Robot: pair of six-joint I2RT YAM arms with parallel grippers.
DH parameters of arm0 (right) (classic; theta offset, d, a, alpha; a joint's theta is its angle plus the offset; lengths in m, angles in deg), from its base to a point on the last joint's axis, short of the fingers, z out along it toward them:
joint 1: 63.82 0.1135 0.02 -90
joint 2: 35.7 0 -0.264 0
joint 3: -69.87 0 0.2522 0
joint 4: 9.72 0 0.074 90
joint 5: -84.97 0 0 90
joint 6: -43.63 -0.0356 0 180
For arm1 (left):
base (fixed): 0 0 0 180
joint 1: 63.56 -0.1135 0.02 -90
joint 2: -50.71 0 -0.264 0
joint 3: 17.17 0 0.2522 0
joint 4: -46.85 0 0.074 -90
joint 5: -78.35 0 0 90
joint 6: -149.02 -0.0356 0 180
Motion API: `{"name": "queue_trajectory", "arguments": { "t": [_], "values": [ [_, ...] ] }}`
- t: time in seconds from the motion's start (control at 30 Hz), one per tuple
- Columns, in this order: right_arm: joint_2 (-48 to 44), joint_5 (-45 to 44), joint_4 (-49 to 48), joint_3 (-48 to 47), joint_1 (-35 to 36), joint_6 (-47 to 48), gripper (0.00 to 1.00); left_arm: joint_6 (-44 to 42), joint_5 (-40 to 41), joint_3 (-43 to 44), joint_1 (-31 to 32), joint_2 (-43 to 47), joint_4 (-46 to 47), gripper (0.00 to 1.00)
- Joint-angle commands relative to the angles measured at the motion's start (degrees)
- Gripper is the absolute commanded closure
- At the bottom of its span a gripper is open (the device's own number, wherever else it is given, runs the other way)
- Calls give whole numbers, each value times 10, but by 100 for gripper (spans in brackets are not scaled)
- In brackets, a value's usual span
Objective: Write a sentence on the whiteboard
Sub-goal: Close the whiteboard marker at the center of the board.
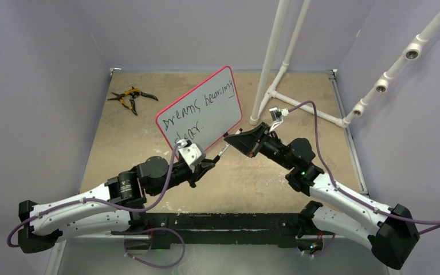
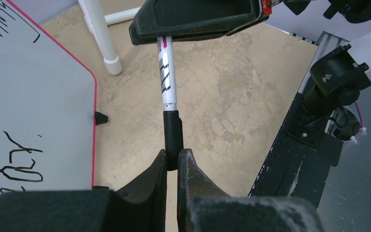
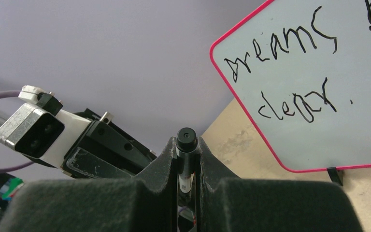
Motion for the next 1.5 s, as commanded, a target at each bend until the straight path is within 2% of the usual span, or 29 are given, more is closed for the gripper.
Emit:
{"name": "queue_trajectory", "arguments": {
  "t": [0.0, 0.3, 0.53, 0.63, 0.73, 0.97, 1.13, 1.33, 1.47],
  "values": [
    [5, 35, -32, 10, 3, -49, 100, 3, 21, -2, -2, -5, 73, 100],
    [13, 41, 40, 3, 7, -29, 100, -10, 17, 23, -2, -43, 130, 100],
    [6, 11, 59, 23, 7, -40, 100, 15, -9, 29, -2, -48, 81, 99],
    [6, 4, 47, 38, 7, -47, 100, 37, -21, 23, -2, -31, 47, 87],
    [6, -8, 46, 43, 7, -44, 100, 58, -35, 24, -2, -19, 7, 68],
    [3, -36, 49, 43, 7, -37, 100, 102, -56, 21, -2, -3, -40, 41],
    [3, -36, 33, 32, 7, -21, 100, 160, -75, 21, -2, -51, -45, 31],
    [5, -20, 26, 23, 7, -1, 100, 185, -40, 31, -2, -83, -52, 28],
    [4, -11, 23, 20, 7, 9, 100, 188, -39, 34, -2, -97, -51, 39]
  ]
}}
